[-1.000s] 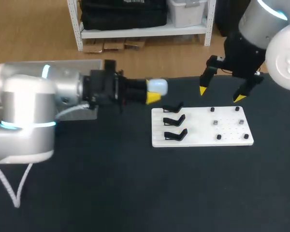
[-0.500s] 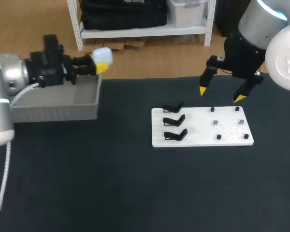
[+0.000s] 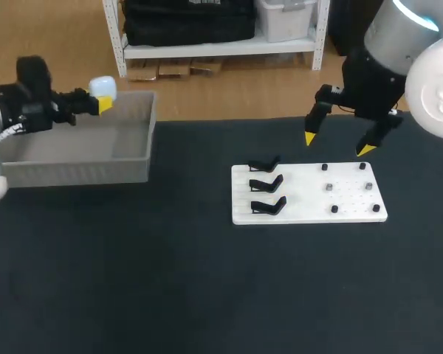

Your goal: Pick up each earbud case from the left stands, insert the matching earbuds, close the lid, and place the case in the box.

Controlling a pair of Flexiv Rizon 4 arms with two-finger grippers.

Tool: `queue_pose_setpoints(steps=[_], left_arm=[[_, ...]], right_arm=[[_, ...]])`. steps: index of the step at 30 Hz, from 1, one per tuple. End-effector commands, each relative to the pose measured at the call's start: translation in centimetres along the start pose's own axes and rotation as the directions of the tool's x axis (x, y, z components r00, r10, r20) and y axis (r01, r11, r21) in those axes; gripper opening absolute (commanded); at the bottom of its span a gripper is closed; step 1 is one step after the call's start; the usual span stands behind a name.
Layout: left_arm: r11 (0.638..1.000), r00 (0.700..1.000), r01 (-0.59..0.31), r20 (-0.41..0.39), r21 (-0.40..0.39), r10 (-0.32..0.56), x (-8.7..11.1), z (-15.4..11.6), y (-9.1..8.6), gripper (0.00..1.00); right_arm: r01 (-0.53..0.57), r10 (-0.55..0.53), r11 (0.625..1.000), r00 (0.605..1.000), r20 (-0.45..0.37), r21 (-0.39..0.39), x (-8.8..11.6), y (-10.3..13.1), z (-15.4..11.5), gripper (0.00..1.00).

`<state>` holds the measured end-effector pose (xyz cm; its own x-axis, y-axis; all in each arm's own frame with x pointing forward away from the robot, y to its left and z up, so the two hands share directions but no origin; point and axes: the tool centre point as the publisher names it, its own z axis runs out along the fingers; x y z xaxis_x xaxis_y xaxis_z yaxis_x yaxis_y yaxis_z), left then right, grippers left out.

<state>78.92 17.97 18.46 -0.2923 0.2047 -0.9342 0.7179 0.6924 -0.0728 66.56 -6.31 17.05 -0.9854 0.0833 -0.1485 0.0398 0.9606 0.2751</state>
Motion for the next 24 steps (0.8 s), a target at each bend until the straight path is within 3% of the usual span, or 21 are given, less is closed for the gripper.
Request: queue_pose_setpoints(steps=[1, 8, 15, 16, 17, 18, 24], left_arm=[[0.996, 0.993, 0.01, -0.115, -0.094, -0.021, 0.0, 2.0, 1.6, 0.0], [0.993, 0.974, 0.036, -0.219, -0.115, -0.061, 2.1, 4.6, 5.3, 0.0], [0.992, 0.968, 0.069, -0.233, -0.107, -0.093, 4.0, 6.2, 5.4, 0.0], [0.992, 0.966, 0.067, -0.243, -0.104, -0.091, 4.1, 6.2, 5.3, 0.14], [0.994, 0.965, 0.061, -0.25, -0.095, -0.083, 4.2, 6.2, 5.1, 0.73], [0.995, 0.965, 0.055, -0.252, -0.089, -0.076, 4.2, 6.1, 4.8, 1.0], [0.993, 0.965, 0.049, -0.252, -0.103, -0.073, 4.6, 4.8, 4.0, 1.0]], right_arm=[[-0.001, 0.001, 1.0, 1.0, 0.006, 0.0, 0.2, -0.1, -0.1, 1.0], [-0.001, 0.001, 1.0, 1.0, 0.006, 0.0, 0.2, -0.1, -0.1, 1.0], [-0.001, 0.001, 1.0, 1.0, 0.006, 0.0, 0.2, -0.1, -0.1, 1.0], [-0.001, 0.001, 1.0, 1.0, 0.006, 0.0, 0.2, -0.1, -0.1, 1.0], [-0.001, 0.001, 1.0, 1.0, 0.006, 0.0, 0.2, -0.1, -0.1, 1.0], [-0.001, 0.001, 1.0, 1.0, 0.006, 0.0, 0.2, -0.1, -0.1, 1.0], [-0.001, 0.001, 1.0, 1.0, 0.006, 0.0, 0.2, -0.1, -0.1, 1.0]])
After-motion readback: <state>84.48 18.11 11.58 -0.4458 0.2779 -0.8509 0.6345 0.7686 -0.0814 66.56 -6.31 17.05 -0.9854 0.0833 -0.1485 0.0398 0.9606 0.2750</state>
